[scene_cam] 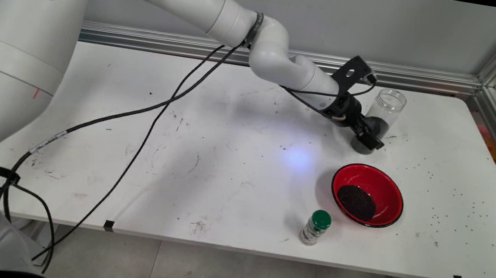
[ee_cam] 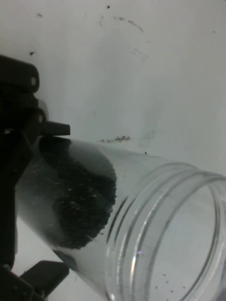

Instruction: Pick up the black seasoning powder from the table, then pour the black seasoning powder in the red bowl

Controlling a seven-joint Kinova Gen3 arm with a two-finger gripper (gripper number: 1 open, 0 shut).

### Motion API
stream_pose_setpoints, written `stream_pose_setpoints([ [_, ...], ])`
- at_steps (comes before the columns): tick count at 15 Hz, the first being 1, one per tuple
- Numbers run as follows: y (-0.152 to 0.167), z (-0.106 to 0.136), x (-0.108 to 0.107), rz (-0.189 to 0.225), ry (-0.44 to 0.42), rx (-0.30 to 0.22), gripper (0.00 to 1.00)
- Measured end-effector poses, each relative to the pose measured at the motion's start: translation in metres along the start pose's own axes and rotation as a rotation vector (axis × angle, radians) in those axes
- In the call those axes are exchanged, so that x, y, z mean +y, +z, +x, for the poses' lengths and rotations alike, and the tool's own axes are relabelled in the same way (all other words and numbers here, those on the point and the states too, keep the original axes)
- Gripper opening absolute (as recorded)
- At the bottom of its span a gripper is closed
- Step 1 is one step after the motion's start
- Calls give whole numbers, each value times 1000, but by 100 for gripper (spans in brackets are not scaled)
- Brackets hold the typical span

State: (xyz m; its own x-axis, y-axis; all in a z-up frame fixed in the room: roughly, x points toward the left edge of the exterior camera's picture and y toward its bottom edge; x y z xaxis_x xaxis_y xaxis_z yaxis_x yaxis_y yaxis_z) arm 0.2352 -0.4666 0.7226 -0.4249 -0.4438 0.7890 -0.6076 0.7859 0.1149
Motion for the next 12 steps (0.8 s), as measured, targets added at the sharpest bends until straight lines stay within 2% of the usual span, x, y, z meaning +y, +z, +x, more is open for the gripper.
stream_pose_setpoints([
  [1,1,0,0,-1,1,2,100],
  [2,1,0,0,-3,2,4,0],
  [12,-2,-3,2,-18,19,-4,0],
])
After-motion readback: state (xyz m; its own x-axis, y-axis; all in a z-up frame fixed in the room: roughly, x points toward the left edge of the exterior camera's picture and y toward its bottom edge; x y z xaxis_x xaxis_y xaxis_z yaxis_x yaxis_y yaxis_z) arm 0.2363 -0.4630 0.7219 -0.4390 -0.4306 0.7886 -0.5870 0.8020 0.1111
